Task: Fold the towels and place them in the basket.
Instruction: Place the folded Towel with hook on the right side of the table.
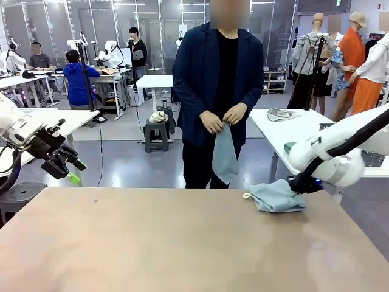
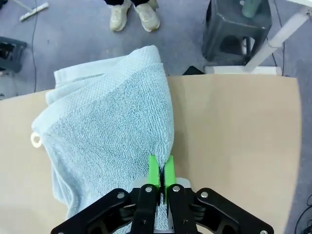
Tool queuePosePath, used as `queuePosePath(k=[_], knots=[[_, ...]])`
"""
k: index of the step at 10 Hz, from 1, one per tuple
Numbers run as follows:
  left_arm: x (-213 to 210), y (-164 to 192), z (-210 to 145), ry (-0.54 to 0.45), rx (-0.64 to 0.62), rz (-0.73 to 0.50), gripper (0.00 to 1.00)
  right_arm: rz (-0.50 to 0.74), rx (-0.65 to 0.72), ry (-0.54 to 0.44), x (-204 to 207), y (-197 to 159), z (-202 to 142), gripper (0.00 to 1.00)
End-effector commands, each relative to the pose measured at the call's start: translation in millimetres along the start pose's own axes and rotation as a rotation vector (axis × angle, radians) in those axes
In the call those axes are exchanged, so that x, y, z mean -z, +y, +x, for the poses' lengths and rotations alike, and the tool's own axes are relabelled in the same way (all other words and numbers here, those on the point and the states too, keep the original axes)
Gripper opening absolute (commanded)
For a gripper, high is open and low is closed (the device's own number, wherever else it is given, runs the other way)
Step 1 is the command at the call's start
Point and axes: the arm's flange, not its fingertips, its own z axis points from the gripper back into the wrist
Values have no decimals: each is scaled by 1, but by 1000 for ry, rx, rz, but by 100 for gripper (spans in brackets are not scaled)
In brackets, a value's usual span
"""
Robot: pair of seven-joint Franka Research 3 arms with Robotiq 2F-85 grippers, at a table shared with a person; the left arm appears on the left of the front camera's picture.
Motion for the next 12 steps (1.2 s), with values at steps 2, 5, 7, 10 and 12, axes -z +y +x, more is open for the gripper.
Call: queuePosePath(k=[2, 5, 7, 10, 12], knots=[[-1, 0, 1, 9, 5, 2, 93, 41, -60, 54, -14, -31, -7, 5], [-1, 0, 1, 9, 5, 2, 93, 30, -77, 24, -20, -45, -12, 5], [-1, 0, 1, 9, 5, 2, 93, 20, -75, -3, -21, -45, -9, 25], [-1, 0, 1, 9, 5, 2, 93, 13, -77, 11, -28, -45, -5, 63], [-1, 0, 1, 9, 5, 2, 93, 41, -75, 10, -56, -42, 1, 83]])
